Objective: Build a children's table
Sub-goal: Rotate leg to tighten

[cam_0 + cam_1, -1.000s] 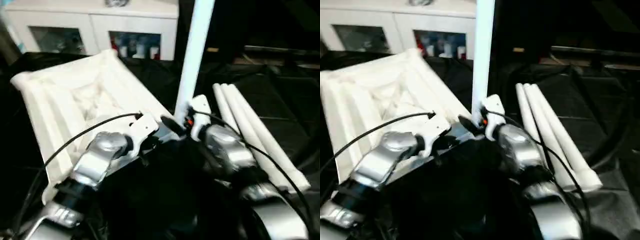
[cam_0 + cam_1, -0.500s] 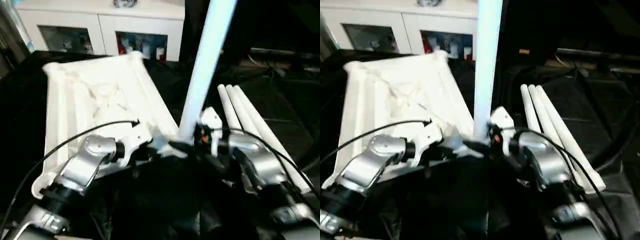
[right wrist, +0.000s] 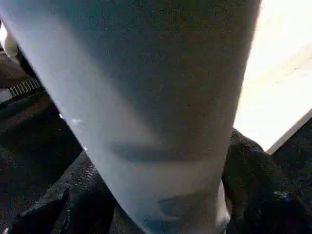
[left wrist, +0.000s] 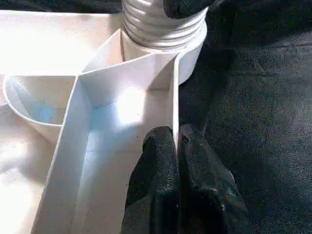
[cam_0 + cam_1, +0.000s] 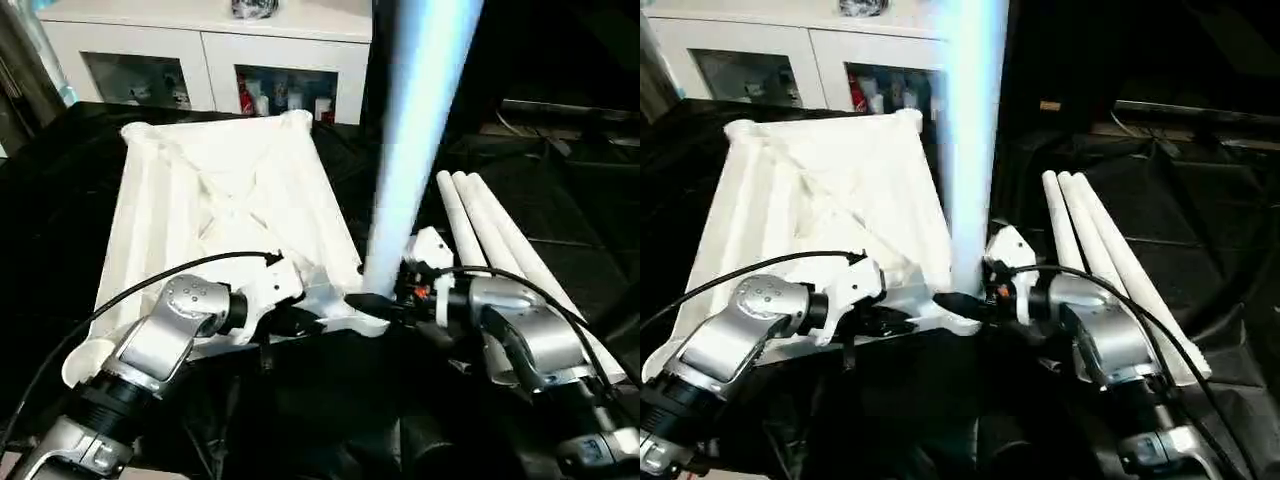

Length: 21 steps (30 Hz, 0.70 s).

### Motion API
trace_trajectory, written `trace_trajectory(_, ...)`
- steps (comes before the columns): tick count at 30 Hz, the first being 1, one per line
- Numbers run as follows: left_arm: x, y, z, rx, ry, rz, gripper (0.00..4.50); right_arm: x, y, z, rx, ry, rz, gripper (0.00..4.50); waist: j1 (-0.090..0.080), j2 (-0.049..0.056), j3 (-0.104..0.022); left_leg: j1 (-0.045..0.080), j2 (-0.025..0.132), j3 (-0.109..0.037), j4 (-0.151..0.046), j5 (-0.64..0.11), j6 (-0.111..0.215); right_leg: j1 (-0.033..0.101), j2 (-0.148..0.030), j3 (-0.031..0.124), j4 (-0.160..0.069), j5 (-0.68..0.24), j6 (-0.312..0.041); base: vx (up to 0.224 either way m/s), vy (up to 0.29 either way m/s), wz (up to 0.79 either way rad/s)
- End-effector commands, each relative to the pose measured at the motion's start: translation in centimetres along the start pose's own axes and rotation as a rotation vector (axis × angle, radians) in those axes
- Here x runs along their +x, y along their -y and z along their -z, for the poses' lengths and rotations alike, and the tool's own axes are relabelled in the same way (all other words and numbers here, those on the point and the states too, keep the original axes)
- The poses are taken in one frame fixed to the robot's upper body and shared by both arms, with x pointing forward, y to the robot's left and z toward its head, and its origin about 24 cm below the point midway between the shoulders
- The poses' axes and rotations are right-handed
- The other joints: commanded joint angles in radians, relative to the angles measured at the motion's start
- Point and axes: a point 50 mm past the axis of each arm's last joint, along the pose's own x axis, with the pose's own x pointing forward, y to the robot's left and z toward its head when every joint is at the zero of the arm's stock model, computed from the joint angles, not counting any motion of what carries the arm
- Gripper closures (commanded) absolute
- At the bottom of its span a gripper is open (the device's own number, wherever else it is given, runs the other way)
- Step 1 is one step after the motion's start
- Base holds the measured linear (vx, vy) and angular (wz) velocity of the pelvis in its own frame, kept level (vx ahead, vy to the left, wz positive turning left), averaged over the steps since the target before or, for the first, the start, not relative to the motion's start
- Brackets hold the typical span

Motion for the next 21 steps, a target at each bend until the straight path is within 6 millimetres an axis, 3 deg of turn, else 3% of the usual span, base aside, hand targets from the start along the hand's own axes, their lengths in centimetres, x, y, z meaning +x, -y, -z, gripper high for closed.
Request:
trace_trajectory(1, 0.1, 0.1, -1.4, 0.067, 0.045, 0.001, 4.5, 0.6, -0.9, 0.5, 0.05, 0.022, -0.042, 1.92, -0.001, 0.009, -0.067, 0.014, 0.031, -0.007, -0.065, -0.136, 0.034, 0.061, -0.07, 0.058, -0.068, -0.014, -0.217, 0.0, 0.0, 0.0)
trace_trajectory(6, 0.0, -0.1, -1.2, 0.071, 0.042, -0.01, 4.5, 0.7, -0.9, 0.7, 0.127, 0.078, -0.031, 1.96, -0.003, 0.009, -0.069, 0.013, 0.031, -0.008, -0.064, -0.124, 0.038, 0.062, -0.068, 0.057, -0.063, 0.022, -0.226, 0.0, 0.0, 0.0)
trace_trajectory(14, 0.1, 0.1, -1.2, 0.077, 0.041, -0.009, 4.5, 0.8, -1.3, 3.6, 0.186, 0.006, -0.031, 1.96, -0.004, 0.012, -0.064, 0.016, 0.032, -0.008, -0.068, -0.168, 0.021, 0.061, -0.07, 0.056, -0.07, -0.037, -0.22, 0.0, 0.0, 0.0)
trace_trajectory(15, 0.2, 0.1, -1.2, 0.078, 0.04, -0.006, 4.5, 0.9, -1.2, 4.0, 0.187, -0.008, -0.019, 1.96, -0.003, 0.017, -0.063, 0.018, 0.032, -0.009, -0.069, -0.185, 0.015, 0.06, -0.071, 0.056, -0.073, -0.061, -0.219, 0.0, 0.0, 0.0)
trace_trajectory(17, 0.2, 0.1, -1.2, 0.079, 0.039, -0.005, 4.5, 1.0, -1.1, 4.1, 0.187, -0.011, -0.008, 1.96, -0.006, 0.014, -0.059, 0.022, 0.031, -0.009, -0.073, -0.224, 0.004, 0.061, -0.072, 0.057, -0.081, -0.123, -0.21, 0.0, 0.0, 0.0)
trace_trajectory(21, 0.2, 0.1, -1.2, 0.08, 0.037, 0.0, 4.5, 1.0, -0.4, 3.1, 0.178, 0.038, 0.039, 1.96, -0.007, 0.019, -0.06, 0.026, 0.033, -0.011, -0.076, -0.238, -0.005, 0.06, -0.071, 0.058, -0.082, -0.144, -0.204, 0.0, 0.0, 0.0)
